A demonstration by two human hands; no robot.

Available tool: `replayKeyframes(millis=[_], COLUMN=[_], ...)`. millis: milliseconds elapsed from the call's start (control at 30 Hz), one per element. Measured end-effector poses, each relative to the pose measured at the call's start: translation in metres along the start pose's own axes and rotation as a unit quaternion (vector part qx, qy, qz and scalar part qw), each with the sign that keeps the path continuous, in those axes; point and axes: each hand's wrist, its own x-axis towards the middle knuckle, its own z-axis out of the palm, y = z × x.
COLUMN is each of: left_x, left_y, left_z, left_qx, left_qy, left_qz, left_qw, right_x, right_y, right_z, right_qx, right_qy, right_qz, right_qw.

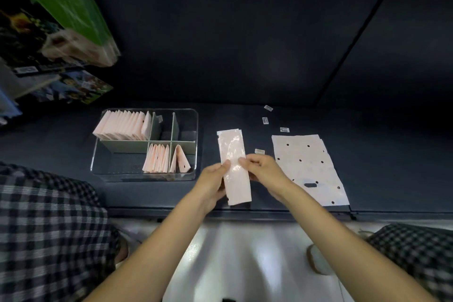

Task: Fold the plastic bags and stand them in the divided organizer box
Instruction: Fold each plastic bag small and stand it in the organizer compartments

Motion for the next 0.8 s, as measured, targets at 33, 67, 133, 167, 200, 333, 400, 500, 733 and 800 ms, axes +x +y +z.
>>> replayKeyframes(millis=[33,67,133,167,200,333,400,500,733,800], left_x=[-0.003,-0.006,-0.012,-0.013,-0.015,-0.020,-0.022,-0.024,-0.028,-0.027], left_y=[0.000,0.001,0.003,0.004,0.005,0.008,0.010,0.013,0.019,0.019], left_z=[0.000,0.000,-0.003,-0.006,-0.009,-0.018,-0.020,-0.025,-0.029,-0.029], left_qx=[-0.013,-0.019,-0.010,0.000,0.015,0.047,0.042,0.019,0.009,-0.015], left_qy=[-0.003,-0.002,0.008,0.013,0.018,0.033,0.033,0.006,-0.021,-0.003], left_qz=[0.000,0.003,0.017,0.030,0.045,0.085,0.099,0.110,0.118,0.098], left_qw=[1.000,1.000,1.000,0.999,0.999,0.995,0.994,0.994,0.993,0.995], right_x=[-0.003,-0.005,-0.010,-0.013,-0.015,-0.024,-0.028,-0.031,-0.034,-0.033], right_y=[-0.001,-0.002,-0.006,-0.008,-0.009,-0.013,-0.014,-0.016,-0.019,-0.020], right_z=[0.003,0.005,0.006,0.006,0.005,0.003,0.000,-0.002,0.001,0.003], right_qx=[-0.002,-0.008,-0.012,-0.003,0.008,0.037,0.073,0.111,0.054,0.022], right_qy=[0.009,0.024,0.050,0.058,0.063,0.049,0.028,0.008,0.012,0.022], right_qz=[-0.012,-0.021,-0.032,-0.033,-0.030,-0.025,-0.021,-0.025,-0.099,-0.113], right_qw=[1.000,0.999,0.998,0.998,0.998,0.998,0.997,0.993,0.994,0.993])
